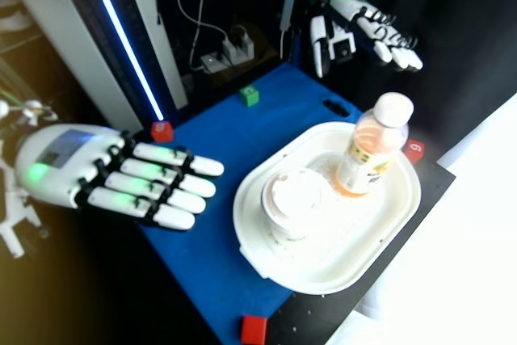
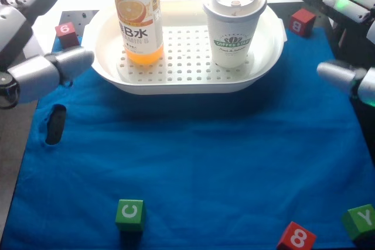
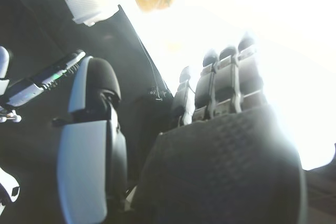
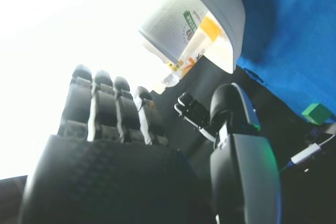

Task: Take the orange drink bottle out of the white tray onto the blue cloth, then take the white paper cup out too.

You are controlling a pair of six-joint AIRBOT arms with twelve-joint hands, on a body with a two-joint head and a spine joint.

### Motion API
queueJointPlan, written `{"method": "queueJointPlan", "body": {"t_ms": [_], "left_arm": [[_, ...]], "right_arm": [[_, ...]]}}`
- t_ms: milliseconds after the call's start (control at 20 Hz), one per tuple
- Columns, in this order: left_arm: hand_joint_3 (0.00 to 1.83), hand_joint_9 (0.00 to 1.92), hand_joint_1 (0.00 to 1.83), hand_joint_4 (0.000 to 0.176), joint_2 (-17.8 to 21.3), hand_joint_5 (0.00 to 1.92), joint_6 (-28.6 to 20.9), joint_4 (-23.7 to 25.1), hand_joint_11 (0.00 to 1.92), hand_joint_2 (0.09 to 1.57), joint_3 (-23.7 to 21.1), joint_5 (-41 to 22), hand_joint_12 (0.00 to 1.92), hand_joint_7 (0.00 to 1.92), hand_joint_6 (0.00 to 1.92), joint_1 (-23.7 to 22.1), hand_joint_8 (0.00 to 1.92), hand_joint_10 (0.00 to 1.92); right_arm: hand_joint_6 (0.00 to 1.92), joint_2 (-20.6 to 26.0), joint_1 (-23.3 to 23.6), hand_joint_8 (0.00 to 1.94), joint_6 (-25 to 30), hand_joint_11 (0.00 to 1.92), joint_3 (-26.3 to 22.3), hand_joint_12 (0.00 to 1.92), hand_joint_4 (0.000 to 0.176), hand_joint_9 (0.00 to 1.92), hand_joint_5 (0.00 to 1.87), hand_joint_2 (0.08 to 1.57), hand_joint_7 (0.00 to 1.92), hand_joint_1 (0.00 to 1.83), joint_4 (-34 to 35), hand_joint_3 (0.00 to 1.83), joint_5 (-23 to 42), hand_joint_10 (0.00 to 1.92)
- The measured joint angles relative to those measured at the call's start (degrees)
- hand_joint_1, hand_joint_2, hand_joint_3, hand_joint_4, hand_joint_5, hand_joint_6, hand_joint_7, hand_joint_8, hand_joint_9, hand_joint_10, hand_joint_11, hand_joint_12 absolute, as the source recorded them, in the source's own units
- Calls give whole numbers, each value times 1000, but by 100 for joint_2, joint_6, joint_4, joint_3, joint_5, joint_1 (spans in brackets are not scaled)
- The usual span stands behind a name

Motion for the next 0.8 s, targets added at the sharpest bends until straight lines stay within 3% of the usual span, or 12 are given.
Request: {"method": "queueJointPlan", "body": {"t_ms": [100, 150, 250, 300, 350, 400, 450, 500, 600, 650, 700, 800], "left_arm": [[0, 0, 450, 40, -107, 0, -68, -79, 0, 1294, 129, 11, 547, 0, 0, -61, 0, 0], [0, 0, 509, 51, -120, 0, -68, -177, 0, 1272, 140, 33, 413, 0, 0, -81, 0, 0], [0, 0, 594, 80, -203, 0, -85, -302, 0, 1221, 273, 120, 415, 0, 0, -201, 0, 0], [0, 0, 623, 78, -289, 0, -90, -350, 0, 1202, 393, 190, 448, 0, 0, -332, 0, 0], [0, 0, 593, 67, -400, 0, -87, -409, 0, 1172, 546, 326, 254, 0, 0, -514, 0, 0], [0, 0, 578, 75, -535, 0, -87, -415, 0, 1153, 754, 544, 317, 0, 0, -721, 0, 0], [0, 0, 626, 97, -649, 0, -90, -411, 0, 1105, 938, 763, 608, 0, 0, -892, 0, 0], [0, 0, 646, 94, -761, 0, -90, -409, 0, 1082, 1115, 992, 819, 0, 0, -1054, 0, 0], [0, 0, 653, 92, -1008, 0, -90, -450, 0, 1073, 1458, 1569, 929, 0, 0, -1370, 0, 0], [0, 0, 627, 123, -1128, 0, -87, -466, 0, 1011, 1604, 1825, 893, 0, 0, -1495, 0, 0], [0, 0, 575, 138, -1215, 0, -87, -483, 0, 977, 1714, 1978, 757, 0, 0, -1565, 0, 0], [1, 0, 594, 147, -1370, 0, -90, -573, 0, 952, 1923, 2277, 234, 0, 0, -1672, 0, 0]], "right_arm": [[0, -13, 0, 0, -2, 0, 0, 0, 0, 0, 0, 1404, 0, 124, 11, 32, 7, 0], [0, -15, 0, 0, -2, 0, 0, 0, 0, 0, 0, 1406, 0, 139, 7, 26, 0, 0], [0, -24, 0, 0, -2, 0, 0, 0, 0, 0, 0, 1396, 0, 173, 11, 15, 9, 0], [0, -26, 0, 0, -2, 0, 0, 0, 0, 0, 0, 1389, 0, 199, 11, 9, 4, 0], [0, -42, 0, 0, -2, 0, 0, 0, 0, 0, 0, 1387, 0, 202, 11, 7, 4, 0], [0, -66, 0, 0, -2, 0, -2, 0, 0, 0, 0, 1386, 0, 201, 11, 6, 7, 0], [0, -76, 0, 0, -2, 0, -2, 0, 0, 0, 0, 1390, 0, 189, -2, 7, 2, 0], [0, -83, -2, 0, 0, 0, -9, 0, 0, 0, 0, 1388, 0, 181, 2, 5, 0, 0], [0, -83, -2, 0, -2, 0, -9, 0, 0, 0, 0, 1389, 0, 178, 13, 5, 2, 0], [0, -83, -2, 0, -2, 0, -9, 0, 0, 0, 0, 1398, 0, 181, 28, 9, 0, 0], [0, -83, -2, 0, -4, 0, -17, 0, 0, 0, 0, 1398, 0, 154, 26, 8, 2, 0], [0, -83, -2, 0, -2, 0, -20, 0, 0, 0, 0, 1404, 0, 161, -9, 6, 0, 0]]}}
